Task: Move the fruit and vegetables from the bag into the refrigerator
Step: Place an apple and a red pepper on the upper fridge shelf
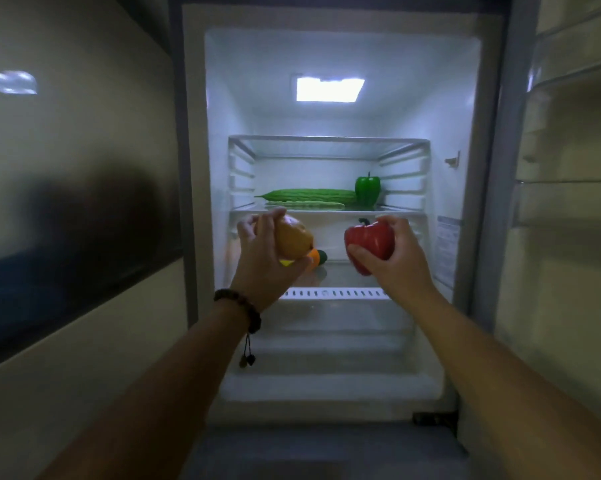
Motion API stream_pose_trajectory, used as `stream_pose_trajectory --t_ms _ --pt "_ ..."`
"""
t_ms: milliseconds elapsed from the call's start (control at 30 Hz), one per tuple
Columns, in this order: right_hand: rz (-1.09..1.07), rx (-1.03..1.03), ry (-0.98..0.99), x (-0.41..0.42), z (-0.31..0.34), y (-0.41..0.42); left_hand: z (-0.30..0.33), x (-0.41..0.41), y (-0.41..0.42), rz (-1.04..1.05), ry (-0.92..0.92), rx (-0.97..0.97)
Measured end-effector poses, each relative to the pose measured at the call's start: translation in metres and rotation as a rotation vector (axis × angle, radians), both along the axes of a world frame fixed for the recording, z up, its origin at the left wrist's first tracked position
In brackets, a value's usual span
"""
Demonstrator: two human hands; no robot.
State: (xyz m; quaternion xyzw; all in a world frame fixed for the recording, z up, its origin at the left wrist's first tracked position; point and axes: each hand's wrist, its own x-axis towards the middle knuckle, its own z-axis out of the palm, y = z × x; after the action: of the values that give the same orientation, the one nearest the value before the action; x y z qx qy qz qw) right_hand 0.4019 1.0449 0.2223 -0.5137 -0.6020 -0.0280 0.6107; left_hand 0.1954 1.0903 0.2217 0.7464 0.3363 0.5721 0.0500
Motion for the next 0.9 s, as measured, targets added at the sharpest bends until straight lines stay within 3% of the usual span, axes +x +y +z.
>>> stream_pose_trajectory --t_ms 267,633,900 --pt "-0.110 0.118 0.024 0.042 0.085 0.115 0.067 0.037 0.096 0.046 0.094 0.127" --pt "-0.265 -0.457 0.007 0.108 0.132 0.239 0.098 0.053 0.187 0.077 0.147 0.112" --pt "-0.271 -0.461 -0.003 0.134 0.126 0.275 0.140 0.098 0.247 -0.041 0.532 -0.004"
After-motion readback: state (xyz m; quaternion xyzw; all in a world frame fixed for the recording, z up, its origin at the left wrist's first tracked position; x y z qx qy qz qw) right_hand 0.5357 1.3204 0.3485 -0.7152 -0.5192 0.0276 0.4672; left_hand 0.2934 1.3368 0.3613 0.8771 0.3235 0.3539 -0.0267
